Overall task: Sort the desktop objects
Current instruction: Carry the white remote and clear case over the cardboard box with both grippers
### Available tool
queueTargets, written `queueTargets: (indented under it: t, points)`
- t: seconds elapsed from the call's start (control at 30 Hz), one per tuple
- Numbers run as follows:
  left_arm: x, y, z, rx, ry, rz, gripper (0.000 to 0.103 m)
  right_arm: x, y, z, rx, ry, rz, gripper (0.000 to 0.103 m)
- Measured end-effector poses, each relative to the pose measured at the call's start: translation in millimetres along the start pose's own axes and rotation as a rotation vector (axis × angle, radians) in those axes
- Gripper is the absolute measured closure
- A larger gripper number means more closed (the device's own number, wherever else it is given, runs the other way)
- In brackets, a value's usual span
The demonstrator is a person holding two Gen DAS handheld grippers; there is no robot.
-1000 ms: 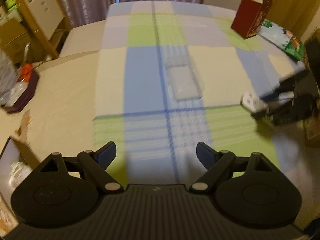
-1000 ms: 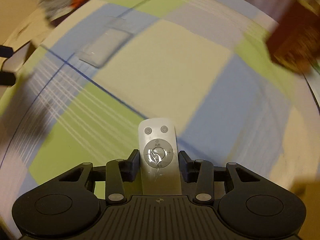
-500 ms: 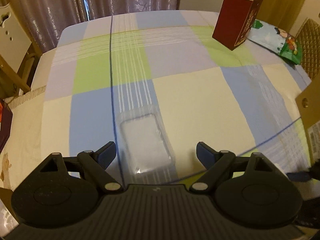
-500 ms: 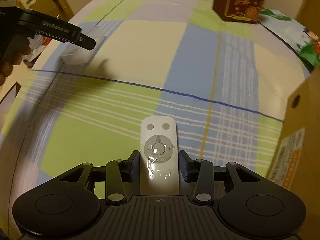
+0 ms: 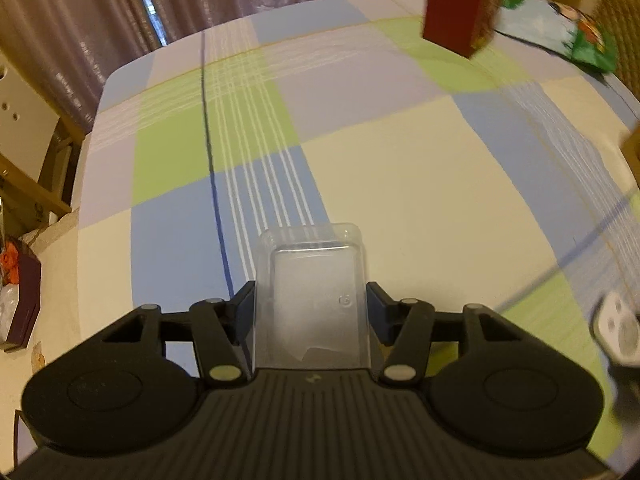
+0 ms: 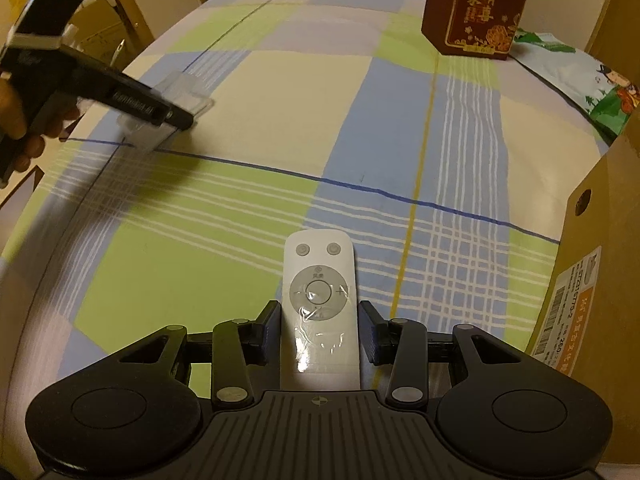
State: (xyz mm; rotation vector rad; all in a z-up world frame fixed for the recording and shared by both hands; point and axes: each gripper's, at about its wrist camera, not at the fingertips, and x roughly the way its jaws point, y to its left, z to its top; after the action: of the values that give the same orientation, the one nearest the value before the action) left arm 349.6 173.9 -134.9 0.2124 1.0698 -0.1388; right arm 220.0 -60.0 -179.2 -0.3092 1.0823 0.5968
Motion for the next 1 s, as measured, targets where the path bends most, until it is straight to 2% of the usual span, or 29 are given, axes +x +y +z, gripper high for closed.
queueTargets:
  t: [0.03,0.13,0.2,0.37,0.4,0.47,0.5,0.77,1.0]
  points:
    - [-2.6,-1.5,-4.7,0.01,-0.003,-0.008,0.05,0.3,0.5,-0.6,-0.006,-0.004,-0.003,0.062]
    - [-3.6,-0.7,-8.6,-0.002,-0.006,-0.015,0.048,1.7,4.4,-2.2,-0.032,-0.01,-0.003,0.052]
    - [-1.4,-0.1,-5.3,-0.016,-0.002,-0.028,0.05,2.6,6.0,-2.8,-0.036,-0.015,-0.008,0.052]
    - [-8.8,-11.9,-10.2,0.019,0.009,-0.023,0.051,2.8,5.9,-6.4,-0.043,-0.035,-0.011,0.052]
    - [-12.3,-14.7,-14.6,0.026,0.013,-0.025,0.051,2.6,6.2,-7.3,-0.044,-0.04,-0.013,0.053]
    - [-21.0,-19.1,-26.0,0.031,0.015,-0.03,0.051,1.5,6.1,-8.1,-0.042,-0.045,-0.018,0.063]
    - [-26.0,-20.6,-31.8,0.027,0.016,-0.035,0.051,0.7,6.2,-8.6,-0.04,-0.045,-0.015,0.063]
    - [-72.8,-34.9,-71.7,-0.054,-0.004,-0.08,0.051,-14.0,9.7,-18.0,0.031,-0.001,0.121,0.063]
    - [-109.4,-48.4,-86.8,-0.117,-0.038,-0.111,0.051,-50.0,6.6,-28.6,0.114,-0.032,0.245,0.063]
